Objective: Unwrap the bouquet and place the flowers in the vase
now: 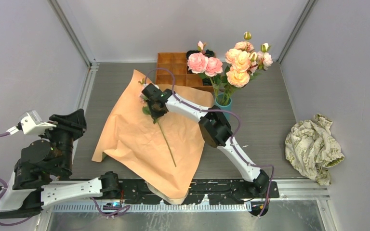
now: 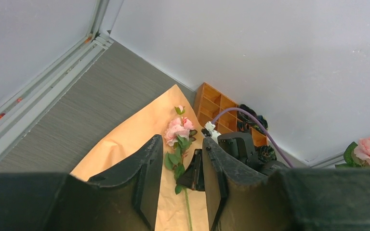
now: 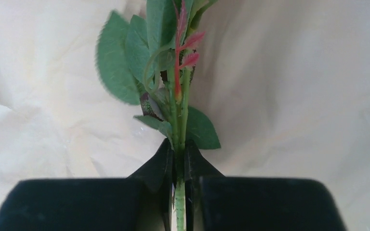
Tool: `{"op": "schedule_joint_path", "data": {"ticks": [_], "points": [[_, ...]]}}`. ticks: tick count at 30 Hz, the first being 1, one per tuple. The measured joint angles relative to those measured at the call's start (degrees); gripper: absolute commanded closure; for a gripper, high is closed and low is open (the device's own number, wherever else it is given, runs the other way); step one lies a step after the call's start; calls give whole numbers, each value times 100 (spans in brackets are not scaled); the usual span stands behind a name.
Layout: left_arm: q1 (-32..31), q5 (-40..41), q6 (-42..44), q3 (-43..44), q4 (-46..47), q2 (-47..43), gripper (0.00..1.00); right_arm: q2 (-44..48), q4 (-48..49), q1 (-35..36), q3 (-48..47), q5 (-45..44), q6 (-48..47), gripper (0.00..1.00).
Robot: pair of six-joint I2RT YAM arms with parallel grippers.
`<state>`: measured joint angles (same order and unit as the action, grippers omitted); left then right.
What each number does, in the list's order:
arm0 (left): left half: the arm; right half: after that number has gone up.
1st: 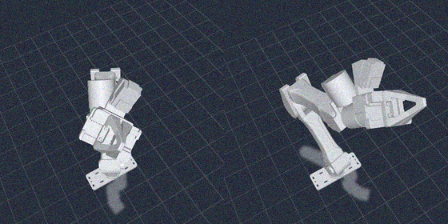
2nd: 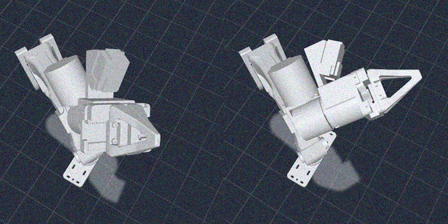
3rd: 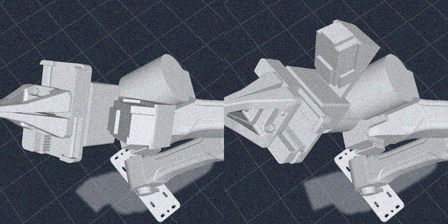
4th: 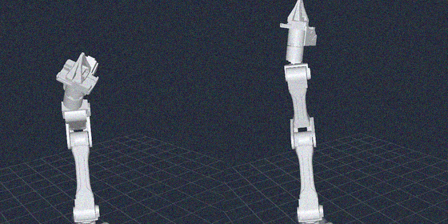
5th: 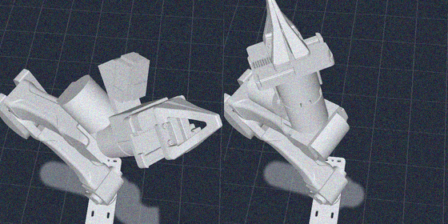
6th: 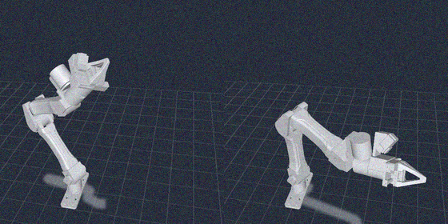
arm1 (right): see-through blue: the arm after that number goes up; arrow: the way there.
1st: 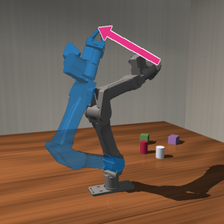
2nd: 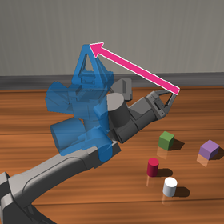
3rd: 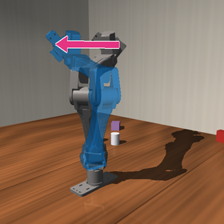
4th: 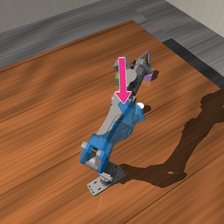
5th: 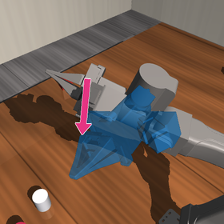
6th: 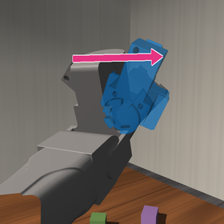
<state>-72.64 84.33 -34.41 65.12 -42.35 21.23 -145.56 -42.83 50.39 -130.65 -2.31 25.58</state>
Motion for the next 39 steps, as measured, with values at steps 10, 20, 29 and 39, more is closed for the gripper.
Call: {"op": "schedule_joint_path", "data": {"ticks": [10, 20, 29, 39], "points": [[0, -92, -140, 2, -105, 57, 64, 1681, -138, 750, 1281, -1121, -702, 99], [0, -184, -236, 7, -166, 186, 64, 5678, 717, 1408, 2439, -2531, -1714, 99], [0, -236, -227, 15, -144, 509, 64, 9171, 3624, 1340, 4837, -3917, -3377, 99], [0, -229, 94, 17, 289, 715, 64, 9532, 6142, 1338, 6013, -4470, -5307, 99]]}}
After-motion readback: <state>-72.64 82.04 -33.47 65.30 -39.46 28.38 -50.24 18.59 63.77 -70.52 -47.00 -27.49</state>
